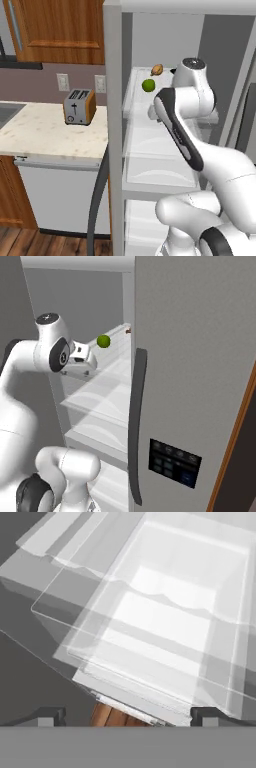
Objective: Transport the chicken drumstick and lime to the fridge. Place the chicken drumstick on the rack containing meat and place the lime on the rack containing the vegetable, ensuring meats and vegetables are on different racks.
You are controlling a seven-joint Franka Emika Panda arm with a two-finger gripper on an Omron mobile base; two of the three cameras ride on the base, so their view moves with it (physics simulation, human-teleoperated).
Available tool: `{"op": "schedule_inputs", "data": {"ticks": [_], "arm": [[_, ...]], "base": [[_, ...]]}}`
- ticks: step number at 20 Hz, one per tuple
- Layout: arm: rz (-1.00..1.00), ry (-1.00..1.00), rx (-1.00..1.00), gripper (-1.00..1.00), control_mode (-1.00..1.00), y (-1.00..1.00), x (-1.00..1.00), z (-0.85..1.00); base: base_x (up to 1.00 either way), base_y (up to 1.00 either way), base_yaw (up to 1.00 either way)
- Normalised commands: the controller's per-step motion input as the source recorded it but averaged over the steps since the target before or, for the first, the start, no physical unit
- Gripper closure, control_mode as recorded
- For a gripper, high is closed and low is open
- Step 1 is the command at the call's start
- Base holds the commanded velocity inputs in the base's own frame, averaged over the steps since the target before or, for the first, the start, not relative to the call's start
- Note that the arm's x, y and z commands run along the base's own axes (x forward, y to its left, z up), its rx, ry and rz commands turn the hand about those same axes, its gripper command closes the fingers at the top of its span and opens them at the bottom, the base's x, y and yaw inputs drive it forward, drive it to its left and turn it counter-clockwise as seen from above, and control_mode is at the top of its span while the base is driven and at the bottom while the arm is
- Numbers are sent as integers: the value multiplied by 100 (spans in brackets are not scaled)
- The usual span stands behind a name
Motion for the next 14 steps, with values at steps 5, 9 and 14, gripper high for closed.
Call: {"op": "schedule_inputs", "data": {"ticks": [5,9,14], "arm": [[0,-14,0,-100,-100,0,-100,14],[0,-20,0,-100,-100,0,-100,31],[0,-14,1,-100,-100,-5,-100,38]], "base": [[0,0,0],[0,0,0],[0,0,0]]}}
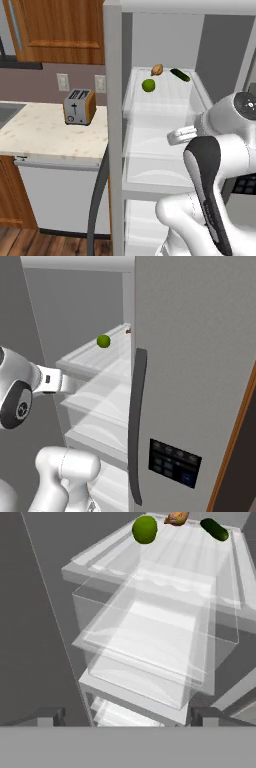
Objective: Transport the chicken drumstick and lime to the fridge. Place the chicken drumstick on the rack containing meat and place the lime on the rack containing the vegetable, ensuring meats and vegetables are on different racks.
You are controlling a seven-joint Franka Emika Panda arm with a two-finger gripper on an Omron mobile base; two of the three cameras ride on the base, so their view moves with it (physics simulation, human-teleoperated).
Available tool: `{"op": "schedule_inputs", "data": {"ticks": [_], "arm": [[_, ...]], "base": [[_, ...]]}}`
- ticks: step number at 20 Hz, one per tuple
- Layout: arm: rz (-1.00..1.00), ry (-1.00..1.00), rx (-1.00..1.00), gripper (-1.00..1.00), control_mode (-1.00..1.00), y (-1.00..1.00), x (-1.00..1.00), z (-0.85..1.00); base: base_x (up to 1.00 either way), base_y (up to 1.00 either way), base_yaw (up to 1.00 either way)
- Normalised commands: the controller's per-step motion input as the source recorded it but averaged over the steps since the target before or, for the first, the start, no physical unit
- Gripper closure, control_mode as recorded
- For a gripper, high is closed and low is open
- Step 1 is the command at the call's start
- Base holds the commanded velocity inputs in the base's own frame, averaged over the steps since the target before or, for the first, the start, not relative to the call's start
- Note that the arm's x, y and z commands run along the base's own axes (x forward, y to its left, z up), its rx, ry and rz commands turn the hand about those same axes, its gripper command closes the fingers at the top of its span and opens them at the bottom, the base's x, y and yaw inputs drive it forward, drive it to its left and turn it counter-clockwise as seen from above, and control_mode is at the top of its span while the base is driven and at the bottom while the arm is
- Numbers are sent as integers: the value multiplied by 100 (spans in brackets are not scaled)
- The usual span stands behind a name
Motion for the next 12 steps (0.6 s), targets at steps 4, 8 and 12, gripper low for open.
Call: {"op": "schedule_inputs", "data": {"ticks": [4,8,12], "arm": [[0,-4,3,-100,-100,-2,-79,50],[0,0,4,-100,-100,0,-43,49],[0,0,3,-100,-100,0,-39,45]], "base": [[0,0,0],[0,0,0],[0,0,0]]}}
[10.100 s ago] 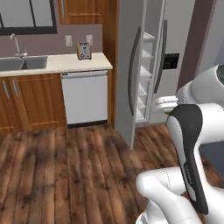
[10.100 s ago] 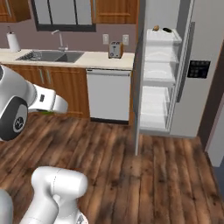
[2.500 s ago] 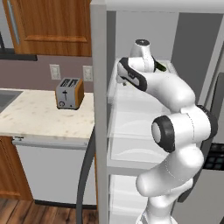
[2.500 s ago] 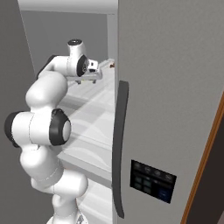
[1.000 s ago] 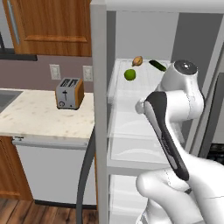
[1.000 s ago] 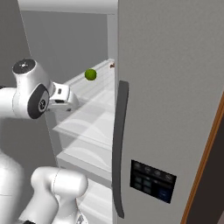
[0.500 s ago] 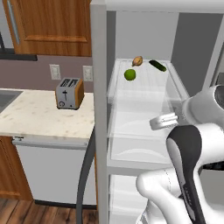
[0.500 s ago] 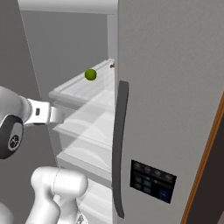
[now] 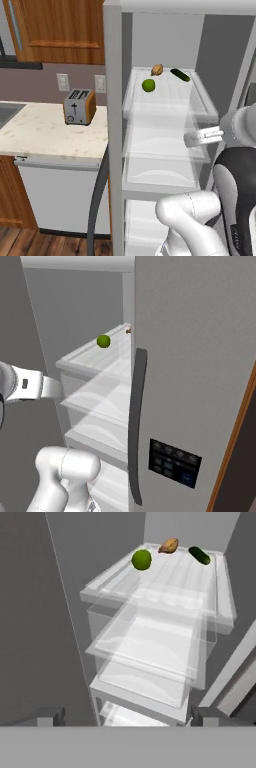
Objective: Transport the chicken drumstick and lime to the fridge. Place the chicken drumstick on the rack containing meat and place the lime on the rack containing the vegetable, ensuring meats and vegetables are on different racks.
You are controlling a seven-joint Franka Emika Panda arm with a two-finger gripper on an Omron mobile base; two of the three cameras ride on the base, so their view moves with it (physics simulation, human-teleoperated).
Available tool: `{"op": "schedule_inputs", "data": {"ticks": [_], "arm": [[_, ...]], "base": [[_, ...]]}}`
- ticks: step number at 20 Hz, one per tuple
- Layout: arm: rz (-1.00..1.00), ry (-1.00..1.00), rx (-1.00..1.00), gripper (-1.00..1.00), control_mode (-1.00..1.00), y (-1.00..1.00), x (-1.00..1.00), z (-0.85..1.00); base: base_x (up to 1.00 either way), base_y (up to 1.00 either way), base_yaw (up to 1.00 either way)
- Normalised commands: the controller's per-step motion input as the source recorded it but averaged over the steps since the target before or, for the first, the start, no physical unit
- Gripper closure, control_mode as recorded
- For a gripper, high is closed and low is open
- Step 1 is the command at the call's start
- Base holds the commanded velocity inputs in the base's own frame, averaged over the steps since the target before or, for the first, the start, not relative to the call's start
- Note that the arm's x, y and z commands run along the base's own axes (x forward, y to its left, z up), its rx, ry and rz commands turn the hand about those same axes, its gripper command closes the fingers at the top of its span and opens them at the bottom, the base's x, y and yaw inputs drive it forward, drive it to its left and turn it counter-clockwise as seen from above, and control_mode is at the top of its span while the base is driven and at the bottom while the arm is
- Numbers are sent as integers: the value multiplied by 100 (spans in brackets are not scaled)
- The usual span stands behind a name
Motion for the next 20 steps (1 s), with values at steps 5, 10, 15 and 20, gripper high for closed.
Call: {"op": "schedule_inputs", "data": {"ticks": [5,10,15,20], "arm": [[0,0,1,-100,100,0,-19,3],[0,0,0,-100,100,0,0,0],[0,0,0,-100,100,0,0,0],[0,0,0,-100,100,0,0,0]], "base": [[-80,2,0],[-100,18,0],[-100,30,0],[-100,71,3]]}}
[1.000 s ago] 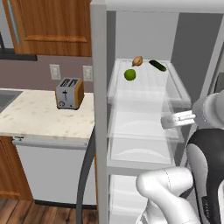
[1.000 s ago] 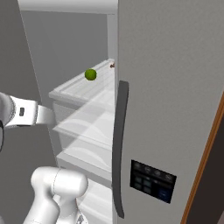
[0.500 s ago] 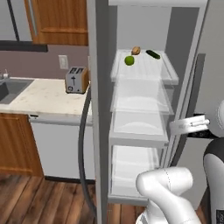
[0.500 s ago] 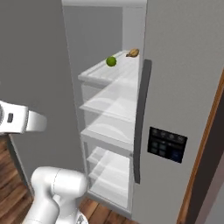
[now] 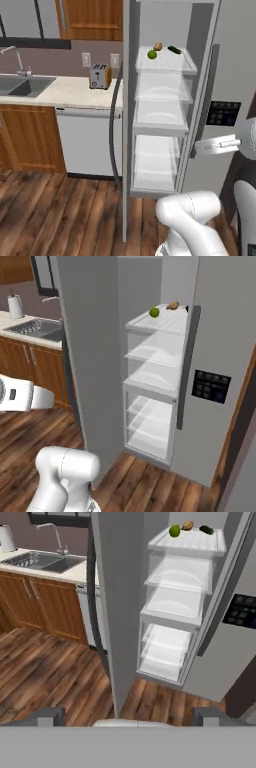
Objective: Transport the chicken drumstick and lime to the fridge. Place the chicken drumstick on the rack containing meat and place the lime on the rack containing the vegetable, ensuring meats and vegetables are on different racks.
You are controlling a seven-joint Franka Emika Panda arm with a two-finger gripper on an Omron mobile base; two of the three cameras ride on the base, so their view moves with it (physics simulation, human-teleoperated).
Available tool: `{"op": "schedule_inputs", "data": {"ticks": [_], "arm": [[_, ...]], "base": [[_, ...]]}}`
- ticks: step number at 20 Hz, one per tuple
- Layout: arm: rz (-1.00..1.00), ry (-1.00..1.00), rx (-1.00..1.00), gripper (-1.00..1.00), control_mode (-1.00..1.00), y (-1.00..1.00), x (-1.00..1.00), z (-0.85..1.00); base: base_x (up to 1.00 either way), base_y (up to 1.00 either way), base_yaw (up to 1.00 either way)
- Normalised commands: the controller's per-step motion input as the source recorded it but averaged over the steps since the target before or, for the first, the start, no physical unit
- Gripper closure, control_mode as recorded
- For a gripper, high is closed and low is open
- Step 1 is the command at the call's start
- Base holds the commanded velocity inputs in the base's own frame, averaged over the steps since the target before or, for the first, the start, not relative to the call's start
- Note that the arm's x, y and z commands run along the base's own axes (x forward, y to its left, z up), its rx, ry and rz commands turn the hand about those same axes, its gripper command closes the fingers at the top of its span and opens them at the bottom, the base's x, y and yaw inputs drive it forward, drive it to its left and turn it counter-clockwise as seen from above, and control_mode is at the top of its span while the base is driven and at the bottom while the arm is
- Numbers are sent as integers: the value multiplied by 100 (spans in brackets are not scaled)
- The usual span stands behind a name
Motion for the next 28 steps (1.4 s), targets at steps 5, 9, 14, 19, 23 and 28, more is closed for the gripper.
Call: {"op": "schedule_inputs", "data": {"ticks": [5,9,14,19,23,28], "arm": [[0,0,0,-100,100,0,0,0],[0,0,0,-100,100,0,0,0],[0,0,0,-100,100,0,0,0],[0,0,0,-100,100,0,0,0],[0,0,0,-100,100,0,0,0],[0,0,0,-100,100,0,0,0]], "base": [[-40,88,67],[0,9,100],[0,0,100],[-13,6,97],[-34,23,89],[-19,18,91]]}}
